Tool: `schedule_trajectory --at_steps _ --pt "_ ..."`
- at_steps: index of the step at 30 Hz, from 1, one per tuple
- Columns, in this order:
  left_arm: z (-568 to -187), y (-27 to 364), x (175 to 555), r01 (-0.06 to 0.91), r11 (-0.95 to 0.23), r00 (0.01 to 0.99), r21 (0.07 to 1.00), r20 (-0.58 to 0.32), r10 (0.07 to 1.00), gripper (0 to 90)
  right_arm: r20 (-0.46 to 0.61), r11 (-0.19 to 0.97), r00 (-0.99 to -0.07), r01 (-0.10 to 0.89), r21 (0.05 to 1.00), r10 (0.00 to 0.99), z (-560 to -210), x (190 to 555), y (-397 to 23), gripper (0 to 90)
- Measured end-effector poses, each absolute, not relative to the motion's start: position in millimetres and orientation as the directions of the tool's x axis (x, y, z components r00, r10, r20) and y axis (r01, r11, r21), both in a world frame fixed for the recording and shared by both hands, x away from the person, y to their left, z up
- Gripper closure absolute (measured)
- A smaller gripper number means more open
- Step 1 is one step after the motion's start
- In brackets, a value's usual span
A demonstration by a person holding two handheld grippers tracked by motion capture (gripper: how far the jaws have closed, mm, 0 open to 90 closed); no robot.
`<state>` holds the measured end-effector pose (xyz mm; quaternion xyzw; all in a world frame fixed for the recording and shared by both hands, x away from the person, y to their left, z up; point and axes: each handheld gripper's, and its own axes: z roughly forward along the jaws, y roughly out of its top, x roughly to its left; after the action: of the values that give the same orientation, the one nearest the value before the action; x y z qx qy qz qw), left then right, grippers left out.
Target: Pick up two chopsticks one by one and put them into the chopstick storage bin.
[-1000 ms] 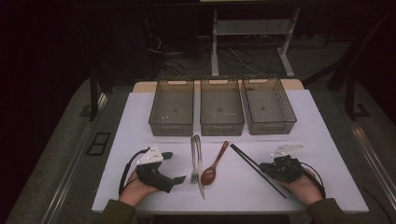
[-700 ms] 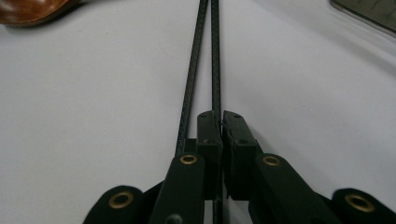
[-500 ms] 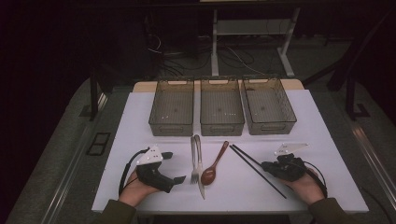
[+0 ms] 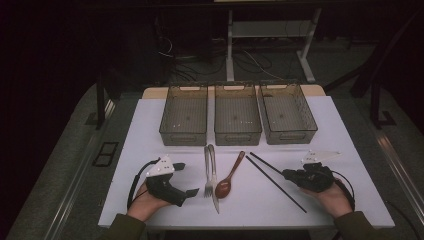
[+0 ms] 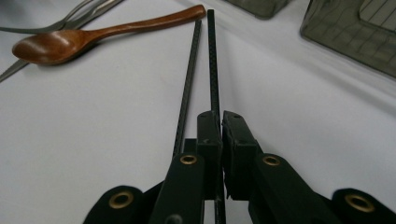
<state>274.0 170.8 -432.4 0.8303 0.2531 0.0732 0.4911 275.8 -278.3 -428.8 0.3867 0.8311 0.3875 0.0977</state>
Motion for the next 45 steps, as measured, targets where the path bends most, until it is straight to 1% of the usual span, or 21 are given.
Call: schedule_trajectory --at_steps 5,17,22,32,38,45 --pt "-433 172 275 0.342 -0.383 0.865 0.858 -0.129 0.484 0.0 0.162 0.376 -0.686 0.563 0.736 0.709 -421 277 -280 85.1" --pt "-436 172 276 0.341 -0.384 0.87 0.858 -0.133 0.475 0.0 0.173 0.36 -0.707 0.537 0.763 0.686 -407 285 -275 85.1" --pt "-435 172 274 0.34 -0.378 0.867 0.861 -0.132 0.48 0.0 0.164 0.35 -0.712 0.515 0.782 0.683 -399 287 -272 85.1" --pt "-436 171 274 0.343 -0.38 0.867 0.859 -0.133 0.48 0.0 0.165 0.347 -0.724 0.501 0.793 0.669 -391 298 -262 85.1" --pt "-436 171 275 0.347 -0.377 0.866 0.859 -0.139 0.481 0.0 0.165 0.35 -0.732 0.495 0.795 0.66 -390 308 -251 85.1" --pt "-436 170 275 0.346 -0.378 0.866 0.859 -0.138 0.48 0.0 0.142 0.362 -0.749 0.466 0.807 0.647 -383 318 -238 85.1"
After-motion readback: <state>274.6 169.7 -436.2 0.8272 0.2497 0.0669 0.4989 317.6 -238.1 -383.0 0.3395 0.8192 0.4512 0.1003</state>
